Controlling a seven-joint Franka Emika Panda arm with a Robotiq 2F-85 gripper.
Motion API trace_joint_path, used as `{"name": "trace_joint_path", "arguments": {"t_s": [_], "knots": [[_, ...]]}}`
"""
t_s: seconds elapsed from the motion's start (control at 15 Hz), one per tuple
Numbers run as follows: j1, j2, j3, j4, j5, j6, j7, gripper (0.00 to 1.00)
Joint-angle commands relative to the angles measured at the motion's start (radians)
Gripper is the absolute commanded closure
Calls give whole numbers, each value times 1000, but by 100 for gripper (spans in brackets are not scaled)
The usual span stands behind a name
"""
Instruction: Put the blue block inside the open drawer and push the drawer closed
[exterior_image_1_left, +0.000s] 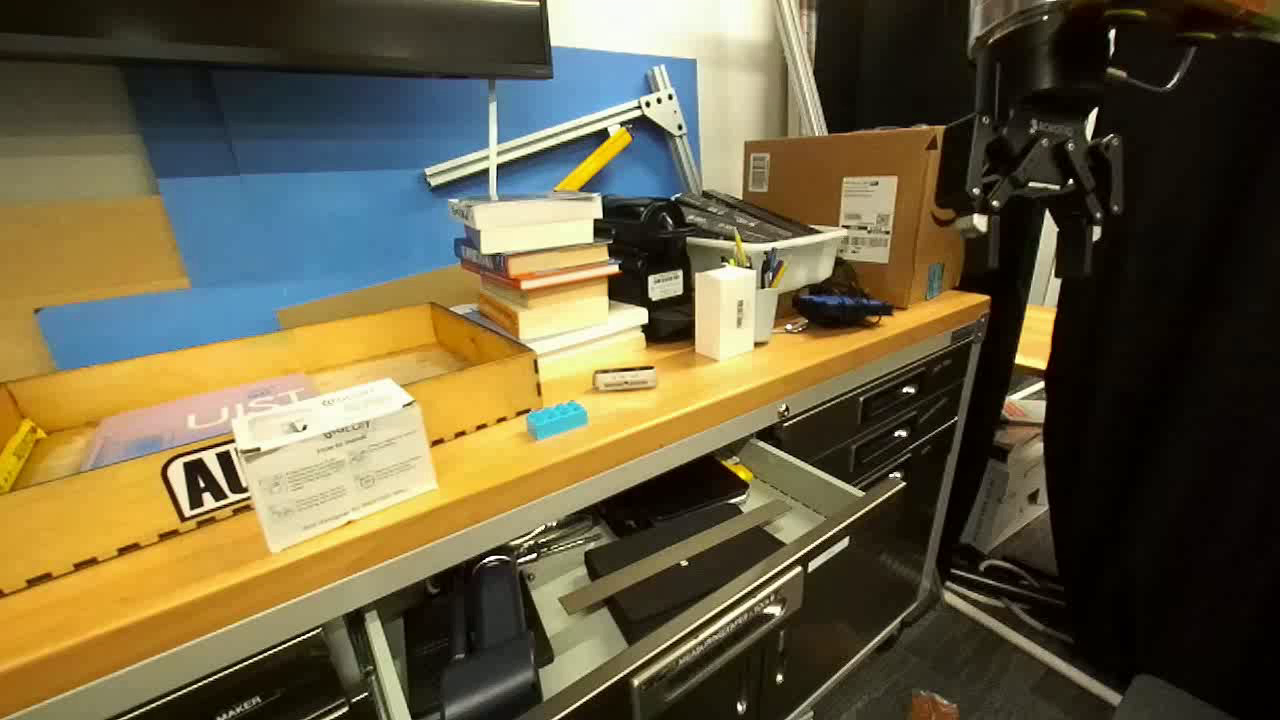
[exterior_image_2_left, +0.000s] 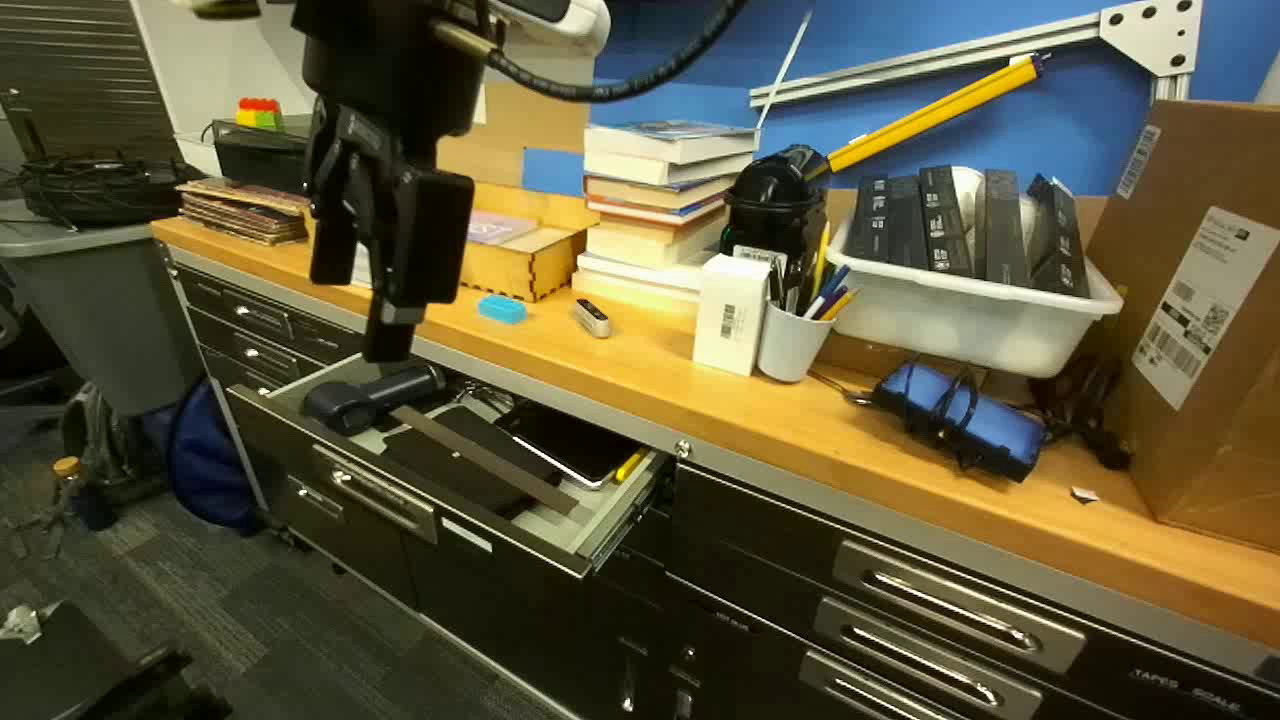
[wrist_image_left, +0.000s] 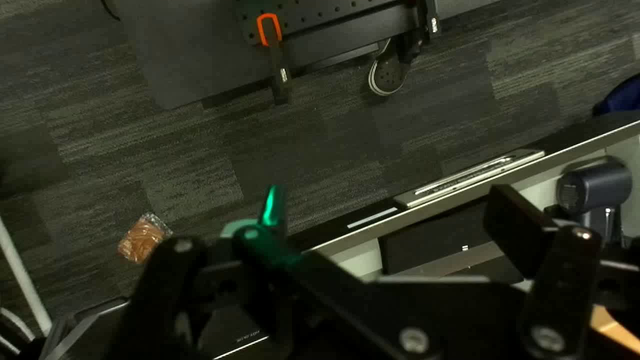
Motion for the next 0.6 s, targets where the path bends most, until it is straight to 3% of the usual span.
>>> {"name": "trace_joint_path", "arguments": {"t_s": [0.0,0.4,0.53], "knots": [[-18,3,14,5,5,-2,-7,0],[-18,1,14,8,5,-2,-7,0],[1,27,64,17,25,55,77,0]]}}
